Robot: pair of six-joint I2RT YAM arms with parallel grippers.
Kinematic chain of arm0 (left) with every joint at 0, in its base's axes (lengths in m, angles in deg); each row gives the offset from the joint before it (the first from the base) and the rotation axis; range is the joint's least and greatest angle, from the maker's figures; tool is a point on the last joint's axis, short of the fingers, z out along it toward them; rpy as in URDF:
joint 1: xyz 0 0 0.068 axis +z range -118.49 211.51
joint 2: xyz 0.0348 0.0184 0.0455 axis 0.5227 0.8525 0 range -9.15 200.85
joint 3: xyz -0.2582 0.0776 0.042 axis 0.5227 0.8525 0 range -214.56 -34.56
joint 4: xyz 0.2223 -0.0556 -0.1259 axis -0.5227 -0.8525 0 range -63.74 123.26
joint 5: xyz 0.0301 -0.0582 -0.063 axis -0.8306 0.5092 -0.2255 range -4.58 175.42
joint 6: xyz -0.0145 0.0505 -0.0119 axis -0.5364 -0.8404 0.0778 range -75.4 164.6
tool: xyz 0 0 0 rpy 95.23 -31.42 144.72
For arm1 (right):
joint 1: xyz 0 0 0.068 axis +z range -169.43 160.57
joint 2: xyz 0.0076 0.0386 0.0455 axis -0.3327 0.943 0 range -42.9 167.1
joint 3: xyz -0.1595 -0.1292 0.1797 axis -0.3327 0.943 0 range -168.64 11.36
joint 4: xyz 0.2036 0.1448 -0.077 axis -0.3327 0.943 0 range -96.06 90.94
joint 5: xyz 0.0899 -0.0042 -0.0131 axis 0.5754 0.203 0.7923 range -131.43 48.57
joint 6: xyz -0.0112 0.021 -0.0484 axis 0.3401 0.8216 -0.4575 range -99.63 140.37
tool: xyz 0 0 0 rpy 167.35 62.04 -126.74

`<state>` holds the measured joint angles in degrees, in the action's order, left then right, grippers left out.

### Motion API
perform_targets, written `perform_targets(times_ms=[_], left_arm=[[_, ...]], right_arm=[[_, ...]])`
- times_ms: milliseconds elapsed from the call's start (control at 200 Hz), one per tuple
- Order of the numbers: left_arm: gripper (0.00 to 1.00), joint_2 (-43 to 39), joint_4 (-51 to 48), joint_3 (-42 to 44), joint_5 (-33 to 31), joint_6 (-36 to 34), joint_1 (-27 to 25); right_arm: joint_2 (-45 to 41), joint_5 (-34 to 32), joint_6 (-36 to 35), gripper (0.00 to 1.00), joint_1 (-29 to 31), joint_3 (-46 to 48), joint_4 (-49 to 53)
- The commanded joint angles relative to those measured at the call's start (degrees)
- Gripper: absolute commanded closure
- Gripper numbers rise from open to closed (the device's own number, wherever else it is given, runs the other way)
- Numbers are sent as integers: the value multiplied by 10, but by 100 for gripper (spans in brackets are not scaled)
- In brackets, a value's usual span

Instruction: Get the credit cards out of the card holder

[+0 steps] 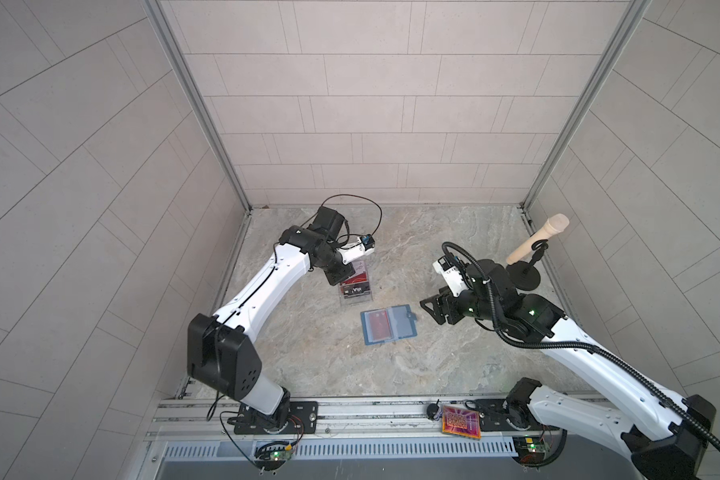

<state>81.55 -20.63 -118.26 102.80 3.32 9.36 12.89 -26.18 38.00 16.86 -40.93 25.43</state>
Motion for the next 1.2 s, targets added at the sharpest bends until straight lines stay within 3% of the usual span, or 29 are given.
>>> perform_targets(times_ms=[0, 165, 621, 1197], left_arm=[[100, 28, -12, -30, -6, -73, 8], [100, 85, 16, -52, 30, -102, 18], [100, 156, 109, -58, -26, -116, 18], [100, 198, 72, -72, 10, -124, 23]], right_arm=[[-11, -34, 10, 22, -3, 2, 14], [-30, -49, 23, 22, -3, 24, 11], [-52, -56, 67, 22, -7, 82, -33], [-36, -45, 67, 22, -8, 83, -54]])
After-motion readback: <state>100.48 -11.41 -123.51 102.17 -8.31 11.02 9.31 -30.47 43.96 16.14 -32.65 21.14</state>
